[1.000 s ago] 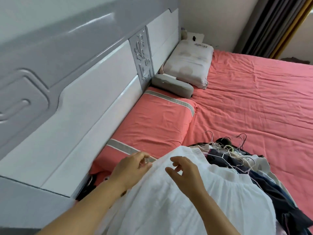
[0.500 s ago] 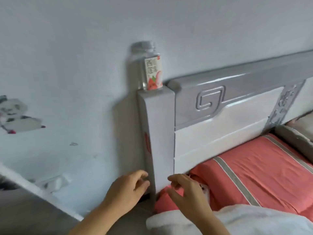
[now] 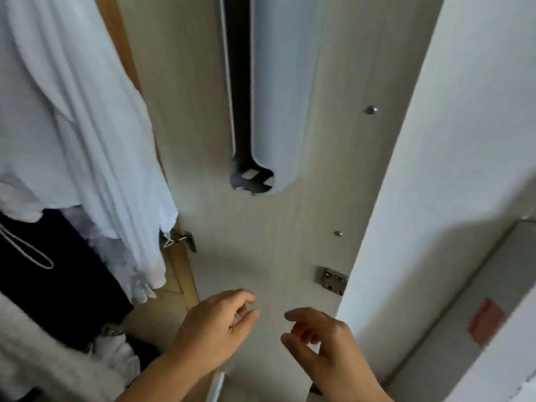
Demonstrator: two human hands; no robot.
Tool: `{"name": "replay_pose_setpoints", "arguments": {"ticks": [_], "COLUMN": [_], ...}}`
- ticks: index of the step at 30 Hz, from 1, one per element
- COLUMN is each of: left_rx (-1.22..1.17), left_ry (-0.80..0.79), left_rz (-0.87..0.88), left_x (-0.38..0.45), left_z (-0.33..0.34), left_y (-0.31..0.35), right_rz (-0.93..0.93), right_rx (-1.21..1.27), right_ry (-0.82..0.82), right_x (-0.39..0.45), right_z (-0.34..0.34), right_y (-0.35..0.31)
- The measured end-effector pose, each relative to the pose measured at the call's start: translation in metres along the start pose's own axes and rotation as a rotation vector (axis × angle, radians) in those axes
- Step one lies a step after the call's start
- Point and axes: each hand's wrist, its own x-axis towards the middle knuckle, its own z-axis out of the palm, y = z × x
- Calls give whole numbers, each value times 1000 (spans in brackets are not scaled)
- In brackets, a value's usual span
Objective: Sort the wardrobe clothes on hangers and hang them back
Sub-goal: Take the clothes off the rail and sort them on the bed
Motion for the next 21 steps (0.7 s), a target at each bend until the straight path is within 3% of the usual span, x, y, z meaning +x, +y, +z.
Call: {"name": "replay_pose_setpoints", "arguments": {"ticks": [9, 14, 21], "left_rx": [75, 111, 167], "left_ry": [329, 566, 763], "left_rz": [-214, -198, -186], "left_x": [-46, -43, -11], "left_z": [-109, -163, -244], "left_y": [-67, -72, -53], "right_rz": [-302, -470, -678], "right_rx": [23, 111, 304], "right_ry": [-30, -3, 72], "right_x": [78, 121, 185], "right_z": [53, 59, 45], "right_y": [-111, -171, -260]}}
